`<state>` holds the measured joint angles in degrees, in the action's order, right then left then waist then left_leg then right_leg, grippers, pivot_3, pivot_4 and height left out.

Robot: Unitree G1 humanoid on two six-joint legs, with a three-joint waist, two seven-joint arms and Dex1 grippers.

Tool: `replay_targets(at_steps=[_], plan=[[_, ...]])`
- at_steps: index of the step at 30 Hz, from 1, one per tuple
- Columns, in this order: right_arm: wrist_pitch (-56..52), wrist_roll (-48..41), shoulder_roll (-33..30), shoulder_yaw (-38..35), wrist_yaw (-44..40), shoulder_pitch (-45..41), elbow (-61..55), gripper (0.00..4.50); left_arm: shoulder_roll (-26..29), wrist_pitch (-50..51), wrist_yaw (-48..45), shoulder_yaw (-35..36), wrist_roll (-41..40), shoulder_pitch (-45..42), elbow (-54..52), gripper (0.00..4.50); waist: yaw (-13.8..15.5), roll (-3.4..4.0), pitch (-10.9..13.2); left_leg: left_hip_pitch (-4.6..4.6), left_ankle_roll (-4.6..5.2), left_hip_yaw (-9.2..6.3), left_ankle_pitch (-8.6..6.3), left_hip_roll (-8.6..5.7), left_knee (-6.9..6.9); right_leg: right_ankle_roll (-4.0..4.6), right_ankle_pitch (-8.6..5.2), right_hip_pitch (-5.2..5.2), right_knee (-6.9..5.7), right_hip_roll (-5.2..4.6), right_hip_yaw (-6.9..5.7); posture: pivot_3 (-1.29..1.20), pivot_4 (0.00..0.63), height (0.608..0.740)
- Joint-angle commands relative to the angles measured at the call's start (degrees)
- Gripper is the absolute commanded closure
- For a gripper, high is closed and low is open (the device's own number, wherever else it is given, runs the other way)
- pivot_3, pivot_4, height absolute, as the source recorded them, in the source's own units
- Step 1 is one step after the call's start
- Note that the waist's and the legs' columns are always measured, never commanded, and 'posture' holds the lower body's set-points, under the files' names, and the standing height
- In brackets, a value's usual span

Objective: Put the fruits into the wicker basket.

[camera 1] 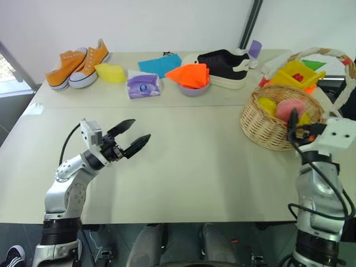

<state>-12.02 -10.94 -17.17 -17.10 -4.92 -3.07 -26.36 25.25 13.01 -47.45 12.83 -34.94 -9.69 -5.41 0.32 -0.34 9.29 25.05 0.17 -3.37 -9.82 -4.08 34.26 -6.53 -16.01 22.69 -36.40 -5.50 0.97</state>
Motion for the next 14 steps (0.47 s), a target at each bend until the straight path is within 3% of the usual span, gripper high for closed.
replay_targets(at_steps=[1, 6, 14], plan=[[-1.95, -5.87, -2.03, 8.0, -10.86, 0.49, -4.11, 0.07, 1.64, -2.7, 4.47, 4.22, 2.98, -0.33, 1.54, 0.0, -0.32, 0.0, 0.0, -0.02, 0.0, -0.01, 0.0, 0.03, -0.01, 0.0, 0.0, 0.0, -0.01, 0.02, -0.01, 0.0, 0.15, 0.74], [-7.12, -10.69, -8.81, 16.01, -25.53, -0.54, -1.54, 0.07, 4.07, -5.0, 12.96, 9.32, 7.83, -1.79, 8.51, 0.0, -0.18, -0.08, 0.03, -0.04, 0.0, -0.02, 0.0, 0.02, -0.01, 0.01, -0.01, -0.04, 0.02, -0.01, -0.05, 0.0, 0.15, 0.74], [-4.67, -8.65, -11.7, 20.73, -33.4, -3.9, 4.24, 0.07, 4.25, -7.83, 17.25, 13.22, 9.35, -0.16, 11.18, 0.0, 0.31, -0.11, 0.03, -0.04, -0.03, -0.03, -0.02, 0.01, -0.01, -0.01, 0.01, -0.01, 0.09, -0.06, -0.05, 0.0, 0.15, 0.74]])
